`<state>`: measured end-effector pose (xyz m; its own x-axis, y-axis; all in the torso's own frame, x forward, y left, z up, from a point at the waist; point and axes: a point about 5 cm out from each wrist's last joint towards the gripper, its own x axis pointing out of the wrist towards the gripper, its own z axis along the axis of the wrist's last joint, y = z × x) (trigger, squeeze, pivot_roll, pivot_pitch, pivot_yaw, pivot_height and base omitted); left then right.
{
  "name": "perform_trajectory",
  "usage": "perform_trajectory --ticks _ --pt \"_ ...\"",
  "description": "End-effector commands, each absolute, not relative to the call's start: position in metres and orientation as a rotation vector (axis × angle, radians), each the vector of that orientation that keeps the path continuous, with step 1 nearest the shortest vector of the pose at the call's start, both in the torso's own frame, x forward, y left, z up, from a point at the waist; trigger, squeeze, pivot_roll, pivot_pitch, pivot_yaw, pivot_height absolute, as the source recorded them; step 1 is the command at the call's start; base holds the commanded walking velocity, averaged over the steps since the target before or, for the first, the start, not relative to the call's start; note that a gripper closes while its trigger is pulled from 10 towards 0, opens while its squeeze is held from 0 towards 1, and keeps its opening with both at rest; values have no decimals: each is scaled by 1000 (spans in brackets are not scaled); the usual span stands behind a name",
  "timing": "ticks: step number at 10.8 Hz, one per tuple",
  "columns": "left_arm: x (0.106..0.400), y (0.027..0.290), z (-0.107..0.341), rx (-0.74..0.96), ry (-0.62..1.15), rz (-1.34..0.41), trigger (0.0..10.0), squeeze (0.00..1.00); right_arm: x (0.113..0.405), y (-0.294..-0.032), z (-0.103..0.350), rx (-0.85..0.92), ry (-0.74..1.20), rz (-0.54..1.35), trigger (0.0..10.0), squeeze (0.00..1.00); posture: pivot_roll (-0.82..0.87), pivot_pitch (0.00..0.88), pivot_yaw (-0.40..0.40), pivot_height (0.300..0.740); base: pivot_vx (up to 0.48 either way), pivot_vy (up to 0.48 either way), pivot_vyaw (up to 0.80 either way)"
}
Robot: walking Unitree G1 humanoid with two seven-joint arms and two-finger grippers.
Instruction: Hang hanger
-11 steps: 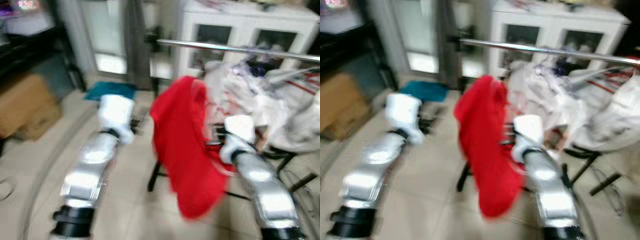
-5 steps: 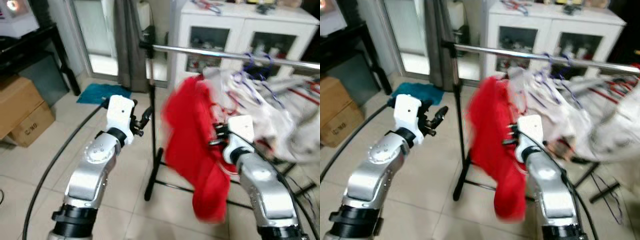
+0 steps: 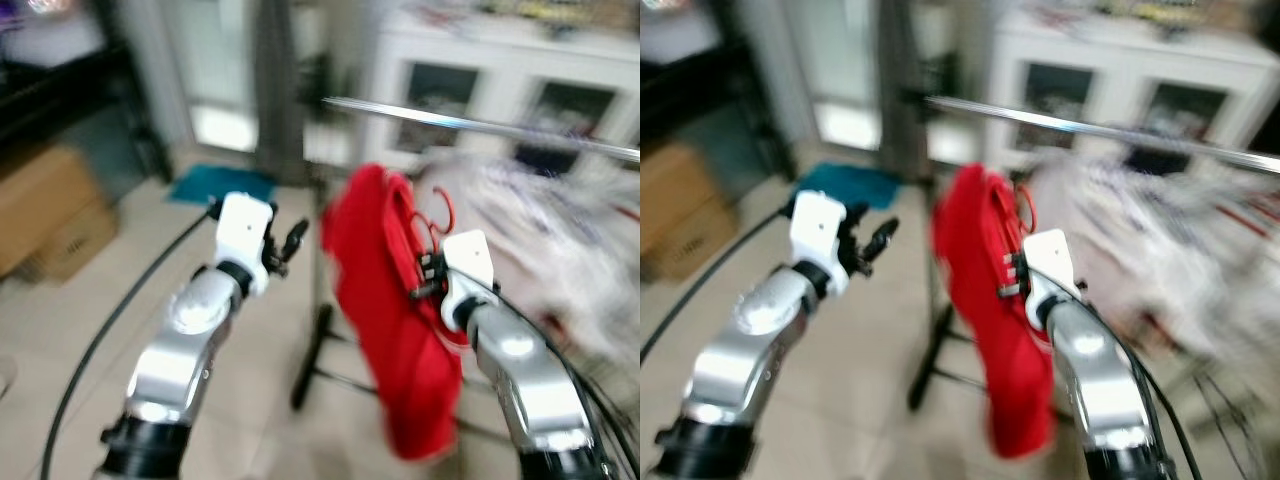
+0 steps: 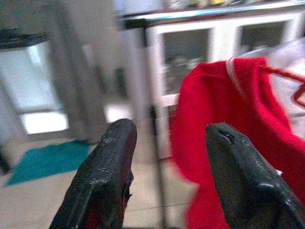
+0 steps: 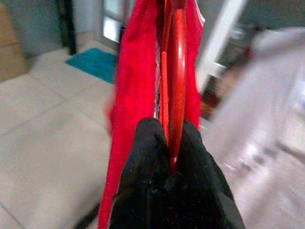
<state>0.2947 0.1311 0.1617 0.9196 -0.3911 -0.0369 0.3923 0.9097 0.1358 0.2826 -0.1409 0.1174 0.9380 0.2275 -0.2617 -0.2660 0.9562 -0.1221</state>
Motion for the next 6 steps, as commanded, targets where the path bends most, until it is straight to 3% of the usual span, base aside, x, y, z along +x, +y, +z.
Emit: perform_trajectory --ticks 1,6 --pt "296 131 165 158 3 -406 10000 0 287 -138 130 -150 193 256 10000 0 11 0 -19 740 322 0 0" --pt "294 121 161 199 29 -517 10000 0 291 -144 136 -174 197 204 10000 0 8 0 -12 740 324 0 0"
